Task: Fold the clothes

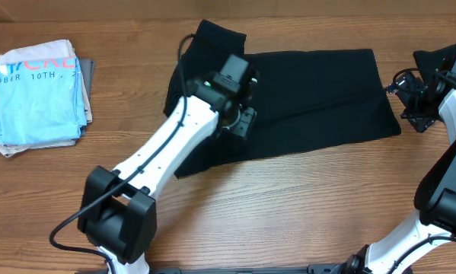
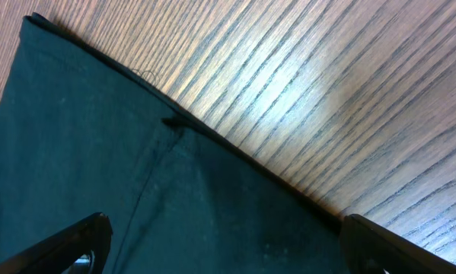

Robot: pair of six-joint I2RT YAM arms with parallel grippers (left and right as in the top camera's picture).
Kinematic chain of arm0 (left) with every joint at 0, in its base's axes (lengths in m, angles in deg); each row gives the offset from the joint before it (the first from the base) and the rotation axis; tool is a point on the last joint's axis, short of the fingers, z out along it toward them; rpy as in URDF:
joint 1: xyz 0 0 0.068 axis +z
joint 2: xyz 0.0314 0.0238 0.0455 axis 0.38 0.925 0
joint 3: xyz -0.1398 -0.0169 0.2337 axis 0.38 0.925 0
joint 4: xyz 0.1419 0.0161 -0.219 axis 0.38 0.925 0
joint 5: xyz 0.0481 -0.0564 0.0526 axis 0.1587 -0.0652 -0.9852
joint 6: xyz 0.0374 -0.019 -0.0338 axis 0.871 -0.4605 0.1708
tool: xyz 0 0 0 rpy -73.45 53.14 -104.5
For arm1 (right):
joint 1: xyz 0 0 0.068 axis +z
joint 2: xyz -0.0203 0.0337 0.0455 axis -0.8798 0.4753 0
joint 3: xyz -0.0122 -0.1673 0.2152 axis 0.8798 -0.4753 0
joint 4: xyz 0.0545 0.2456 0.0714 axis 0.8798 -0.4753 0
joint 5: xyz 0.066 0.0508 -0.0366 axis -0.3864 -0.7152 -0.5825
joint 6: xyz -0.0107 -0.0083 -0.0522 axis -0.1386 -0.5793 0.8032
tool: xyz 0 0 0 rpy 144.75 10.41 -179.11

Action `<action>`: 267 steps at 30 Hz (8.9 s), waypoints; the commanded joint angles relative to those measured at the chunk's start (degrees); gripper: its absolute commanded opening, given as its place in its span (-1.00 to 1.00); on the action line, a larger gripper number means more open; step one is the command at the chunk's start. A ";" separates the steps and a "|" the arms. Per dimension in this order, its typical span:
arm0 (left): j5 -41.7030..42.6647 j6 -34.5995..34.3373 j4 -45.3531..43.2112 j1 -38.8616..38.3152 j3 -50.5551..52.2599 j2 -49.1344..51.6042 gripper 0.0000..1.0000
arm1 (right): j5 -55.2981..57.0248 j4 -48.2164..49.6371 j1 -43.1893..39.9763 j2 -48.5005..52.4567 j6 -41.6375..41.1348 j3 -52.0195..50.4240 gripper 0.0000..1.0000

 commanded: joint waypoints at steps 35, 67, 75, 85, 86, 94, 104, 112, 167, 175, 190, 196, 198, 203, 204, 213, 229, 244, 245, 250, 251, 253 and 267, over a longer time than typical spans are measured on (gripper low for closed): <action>-3.23 9.53 -9.60 -0.85 5.20 11.82 0.18 | 0.31 0.15 0.04 -2.08 0.37 1.31 1.00; -3.76 9.07 -11.17 -0.85 7.08 11.85 -0.02 | 0.31 0.15 0.04 -2.08 0.37 1.31 1.00; -3.78 7.41 -11.96 -0.79 7.72 11.80 -0.66 | 0.31 0.15 0.04 -2.08 0.35 1.31 1.00; -11.93 7.89 -8.04 -0.79 2.34 11.63 -0.92 | 0.31 0.15 0.04 -2.08 0.37 1.31 1.00; -13.40 8.35 -7.98 -0.81 1.49 11.63 -0.92 | 0.31 0.15 0.04 -2.08 0.37 1.31 1.00; -18.78 12.68 -15.39 -0.76 0.00 11.87 -0.66 | 0.31 0.15 0.04 -2.08 0.35 1.31 1.00; -21.53 13.14 -21.03 -0.74 -1.62 13.86 -0.56 | 0.31 0.15 0.04 -2.08 0.37 1.31 1.00; -14.38 12.61 4.09 -0.94 -14.45 11.54 -0.09 | 0.31 0.15 0.04 -2.08 0.37 1.31 1.00; -20.09 21.18 -17.84 -1.05 -3.21 14.86 -0.64 | 0.31 0.15 0.04 -2.08 0.37 1.31 1.00; -22.29 22.36 -21.81 -0.57 -3.21 19.23 -0.16 | 0.31 0.15 0.04 -2.08 0.37 1.31 1.00; -20.90 0.22 -11.63 6.64 -14.97 7.48 0.03 | 0.31 0.15 0.04 -2.08 0.37 1.31 1.00; -11.37 -4.50 3.67 12.35 -14.82 5.84 0.46 | 0.31 0.17 0.07 -2.08 0.37 1.31 1.00; -4.24 -1.75 8.20 15.23 -14.75 6.80 0.43 | 0.31 0.15 0.07 -2.08 0.37 1.31 1.00; 8.66 1.86 14.27 22.34 -14.73 10.08 0.01 | 0.31 0.15 0.04 -2.08 0.37 1.31 1.00; 11.72 1.84 15.04 23.34 -14.73 10.82 0.01 | 0.31 0.15 0.04 -2.08 0.37 1.31 1.00; 25.77 -7.67 14.84 26.23 -13.86 16.79 0.24 | 0.31 0.15 0.07 -2.08 0.37 1.31 1.00; 26.40 -26.51 8.20 28.87 -12.20 20.28 0.82 | 0.31 0.15 0.07 -2.08 0.37 1.31 1.00; 25.11 -33.16 1.84 29.88 -6.23 20.28 0.36 | 0.31 0.15 0.07 -2.08 0.37 1.31 1.00; 25.11 -33.42 1.07 29.99 -5.57 20.28 0.36 | 0.31 0.15 0.07 -2.08 0.37 1.31 1.00; 25.22 -34.21 -0.02 30.08 -4.63 20.28 0.28 | 0.31 0.15 0.07 -2.08 0.37 1.31 1.00; 25.42 -34.21 -0.13 30.08 -4.63 20.28 0.24 | 0.31 0.15 0.07 -2.08 0.35 1.31 1.00; 26.47 -34.18 -0.70 30.08 -4.63 20.28 0.19 | 0.31 0.15 0.07 -2.08 0.37 1.31 1.00; 32.54 -34.60 -4.24 30.14 -4.68 20.28 -0.17 | 0.31 0.15 0.07 -2.08 0.37 1.31 1.00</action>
